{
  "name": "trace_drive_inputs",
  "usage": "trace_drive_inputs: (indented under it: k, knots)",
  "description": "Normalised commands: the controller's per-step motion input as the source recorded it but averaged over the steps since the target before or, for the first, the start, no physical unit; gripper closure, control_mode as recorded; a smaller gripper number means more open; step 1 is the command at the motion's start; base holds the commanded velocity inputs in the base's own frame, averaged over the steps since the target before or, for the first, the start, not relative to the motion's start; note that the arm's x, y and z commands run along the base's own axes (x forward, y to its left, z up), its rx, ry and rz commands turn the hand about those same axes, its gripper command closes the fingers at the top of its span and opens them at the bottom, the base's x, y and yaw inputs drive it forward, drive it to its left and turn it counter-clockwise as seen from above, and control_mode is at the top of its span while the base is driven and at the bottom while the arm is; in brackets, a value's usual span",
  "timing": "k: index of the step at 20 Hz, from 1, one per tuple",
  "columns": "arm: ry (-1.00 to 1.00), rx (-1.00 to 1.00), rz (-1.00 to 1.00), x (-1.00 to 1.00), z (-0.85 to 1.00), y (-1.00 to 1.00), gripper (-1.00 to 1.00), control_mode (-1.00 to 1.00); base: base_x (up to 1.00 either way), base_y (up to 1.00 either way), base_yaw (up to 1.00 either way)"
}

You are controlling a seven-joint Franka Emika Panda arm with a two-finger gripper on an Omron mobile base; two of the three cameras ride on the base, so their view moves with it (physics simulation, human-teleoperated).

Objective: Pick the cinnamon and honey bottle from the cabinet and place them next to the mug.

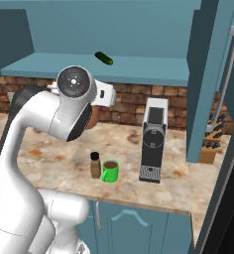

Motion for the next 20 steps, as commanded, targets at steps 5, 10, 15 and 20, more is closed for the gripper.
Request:
trace_drive_inputs:
  k: [5,10,15,20]
  knots:
    - [0.01,-0.02,0.01,-0.53,-0.40,-0.43,1.00,-1.00,0.00,0.00,0.00]
    - [0.14,-0.13,0.04,-0.16,-0.15,-0.21,1.00,-1.00,0.00,0.00,0.00]
    - [0.21,-0.18,0.01,-0.01,0.00,-0.01,1.00,-1.00,0.00,0.00,0.00]
    - [0.07,-0.07,0.00,0.00,-0.43,-0.03,1.00,-1.00,0.00,0.00,0.00]
